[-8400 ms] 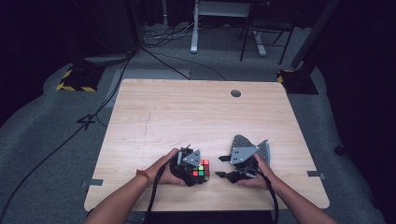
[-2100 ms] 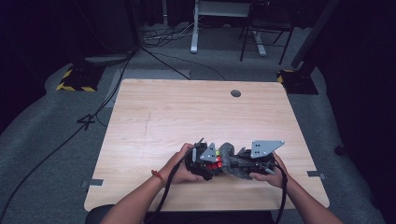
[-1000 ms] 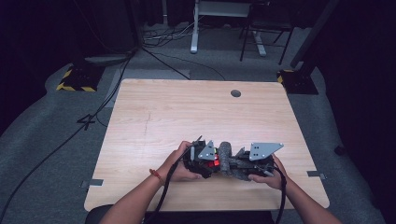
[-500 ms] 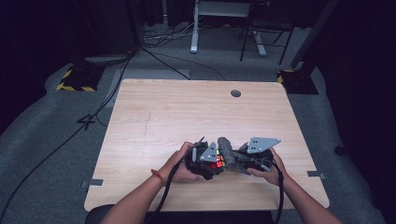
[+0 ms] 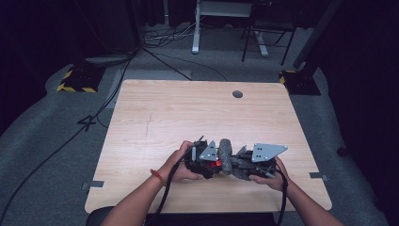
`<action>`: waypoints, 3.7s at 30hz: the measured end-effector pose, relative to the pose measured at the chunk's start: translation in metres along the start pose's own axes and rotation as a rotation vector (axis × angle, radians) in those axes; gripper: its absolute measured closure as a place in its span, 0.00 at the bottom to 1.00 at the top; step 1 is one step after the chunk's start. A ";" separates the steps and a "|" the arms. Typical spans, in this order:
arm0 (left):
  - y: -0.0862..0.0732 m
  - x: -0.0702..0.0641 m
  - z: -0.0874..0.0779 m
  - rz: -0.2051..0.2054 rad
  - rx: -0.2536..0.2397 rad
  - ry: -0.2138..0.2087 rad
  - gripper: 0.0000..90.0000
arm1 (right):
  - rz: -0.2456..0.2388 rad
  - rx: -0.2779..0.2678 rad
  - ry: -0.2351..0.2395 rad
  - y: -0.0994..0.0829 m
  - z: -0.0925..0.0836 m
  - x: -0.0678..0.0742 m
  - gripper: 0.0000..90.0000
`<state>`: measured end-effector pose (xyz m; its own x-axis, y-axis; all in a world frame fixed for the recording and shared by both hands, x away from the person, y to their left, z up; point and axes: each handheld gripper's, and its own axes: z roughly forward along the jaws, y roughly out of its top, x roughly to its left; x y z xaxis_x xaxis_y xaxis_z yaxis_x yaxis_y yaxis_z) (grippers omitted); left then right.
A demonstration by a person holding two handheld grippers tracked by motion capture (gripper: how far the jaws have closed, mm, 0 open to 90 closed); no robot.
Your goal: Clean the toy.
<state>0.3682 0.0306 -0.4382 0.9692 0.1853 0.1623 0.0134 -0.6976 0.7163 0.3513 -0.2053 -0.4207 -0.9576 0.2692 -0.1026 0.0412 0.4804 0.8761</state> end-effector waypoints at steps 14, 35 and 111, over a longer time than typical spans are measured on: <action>0.005 -0.001 -0.006 0.007 -0.060 -0.018 0.37 | 0.111 0.162 -0.083 -0.025 0.014 -0.030 0.86; -0.002 0.001 0.004 0.002 -0.012 -0.028 0.33 | 0.092 0.014 0.027 -0.020 -0.003 -0.021 0.86; -0.002 0.002 -0.005 -0.013 -0.026 -0.006 0.37 | 0.042 0.009 -0.025 -0.003 0.002 0.002 0.88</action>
<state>0.3689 0.0352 -0.4358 0.9705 0.1900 0.1486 0.0198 -0.6767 0.7360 0.3500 -0.2050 -0.4243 -0.9476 0.3099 -0.0775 0.0840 0.4758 0.8755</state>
